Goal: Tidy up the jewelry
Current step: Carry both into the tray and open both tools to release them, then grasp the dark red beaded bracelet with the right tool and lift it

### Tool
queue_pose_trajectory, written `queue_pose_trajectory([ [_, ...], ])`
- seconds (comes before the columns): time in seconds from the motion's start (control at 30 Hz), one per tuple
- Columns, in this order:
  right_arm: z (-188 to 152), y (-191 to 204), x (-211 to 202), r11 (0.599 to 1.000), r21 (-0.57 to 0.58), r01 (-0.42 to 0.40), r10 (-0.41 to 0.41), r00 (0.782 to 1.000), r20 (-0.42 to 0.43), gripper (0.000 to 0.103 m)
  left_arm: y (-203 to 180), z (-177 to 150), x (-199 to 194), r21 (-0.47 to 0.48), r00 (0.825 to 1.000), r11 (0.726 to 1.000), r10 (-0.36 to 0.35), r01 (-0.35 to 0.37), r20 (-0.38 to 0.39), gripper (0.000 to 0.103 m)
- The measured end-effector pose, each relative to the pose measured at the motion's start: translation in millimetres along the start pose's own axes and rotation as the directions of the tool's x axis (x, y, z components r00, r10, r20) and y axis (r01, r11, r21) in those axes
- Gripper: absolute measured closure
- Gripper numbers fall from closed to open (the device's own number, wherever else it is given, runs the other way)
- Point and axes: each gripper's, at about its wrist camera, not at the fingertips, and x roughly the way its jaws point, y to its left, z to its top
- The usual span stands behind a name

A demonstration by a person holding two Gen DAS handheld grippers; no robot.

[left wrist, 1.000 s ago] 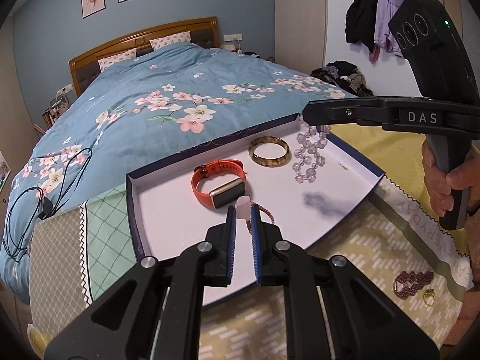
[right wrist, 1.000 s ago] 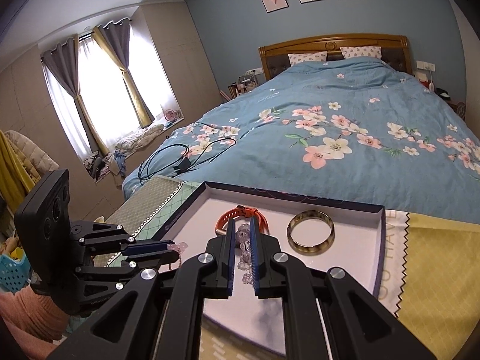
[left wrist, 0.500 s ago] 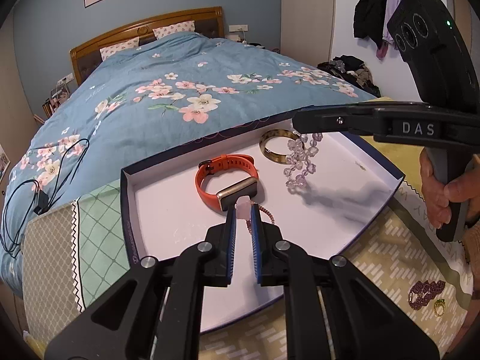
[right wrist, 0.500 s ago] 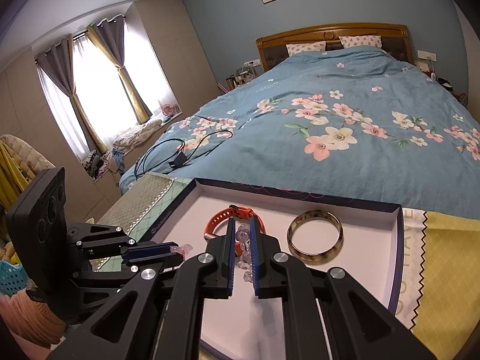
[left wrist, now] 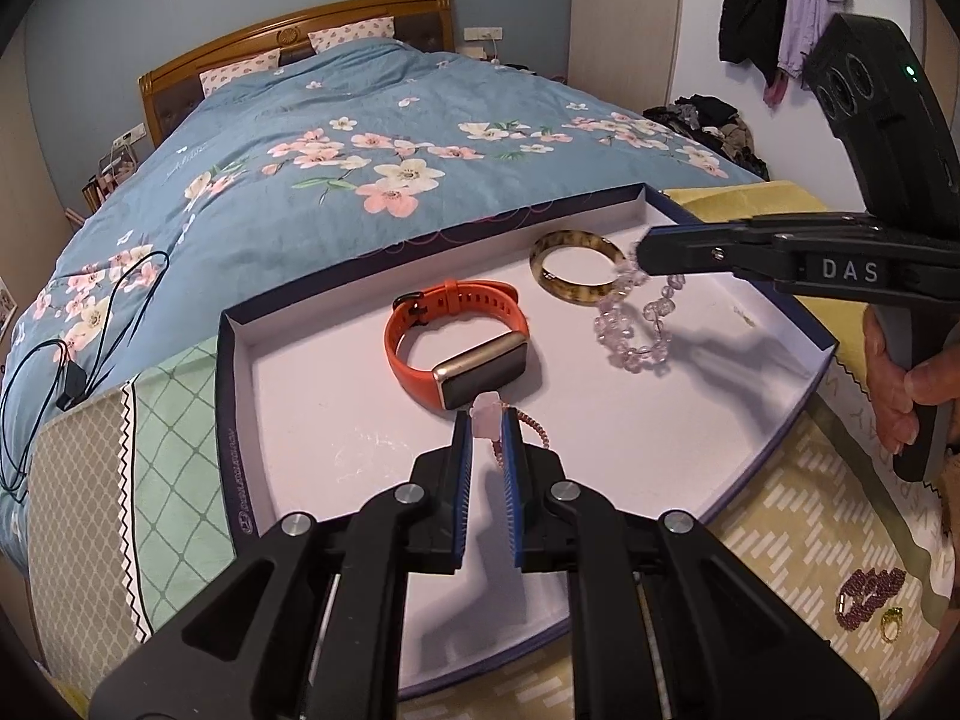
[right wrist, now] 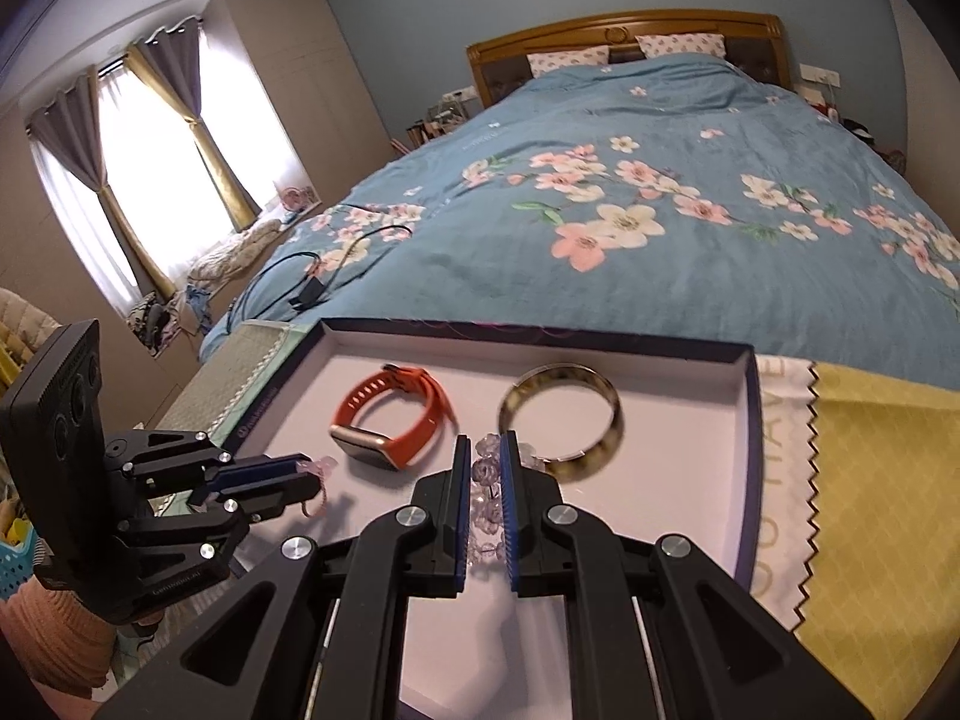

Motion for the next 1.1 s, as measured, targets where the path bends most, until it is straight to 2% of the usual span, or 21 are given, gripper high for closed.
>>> queue_pose_trajectory([
  [0.23, -3.9, -5.7, -0.6, 1.0, 0.02, 0.02, -0.019, 1.0, -0.012, 0.092, 5.0, -0.1, 11.1, -0.022, 1.0, 1.0, 0.0, -0.001, -0.024, 0.093],
  [0.33, -4.6, -8.7, -3.7, 0.999, 0.037, 0.034, -0.034, 0.999, -0.005, 0.08, 5.7, -0.3, 15.5, -0.03, 0.999, 1.0, 0.001, -0.002, -0.033, 0.093],
  [0.4, -5.3, -10.4, -7.4, 0.998, 0.046, 0.044, -0.044, 0.999, 0.004, 0.079, 6.3, -0.8, 17.6, -0.035, 0.999, 0.999, 0.005, -0.006, -0.035, 0.092],
  [0.53, -9.8, -9.3, -20.6, 0.998, 0.046, 0.04, -0.041, 0.999, 0.022, 0.074, 8.7, 0.2, 16.5, -0.049, 1.0, 0.999, 0.009, -0.01, -0.028, 0.083],
  [0.6, -13.7, -4.6, -29.7, 0.999, 0.031, 0.036, -0.037, 0.999, 0.034, 0.072, 9.7, 0.7, 10.9, -0.058, 1.0, 0.998, 0.005, -0.006, -0.017, 0.074],
  [0.63, -15.7, -2.8, -33.4, 0.999, 0.026, 0.033, -0.034, 0.999, 0.039, 0.07, 10.1, 1.1, 6.4, -0.062, 1.0, 0.998, 0.003, -0.003, -0.004, 0.068],
  [0.87, -38.5, 14.2, -65.6, 1.0, -0.027, 0.009, -0.008, 0.998, 0.058, 0.065, 10.6, -6.0, -49.0, -0.055, 0.993, 0.998, 0.039, -0.034, 0.107, 0.059],
  [1.1, -81.2, 30.1, -88.8, 0.997, -0.071, -0.03, 0.031, 0.999, 0.022, 0.062, 9.5, -45.8, -94.1, -0.07, 0.991, 0.998, 0.005, 0.005, 0.135, 0.056],
])
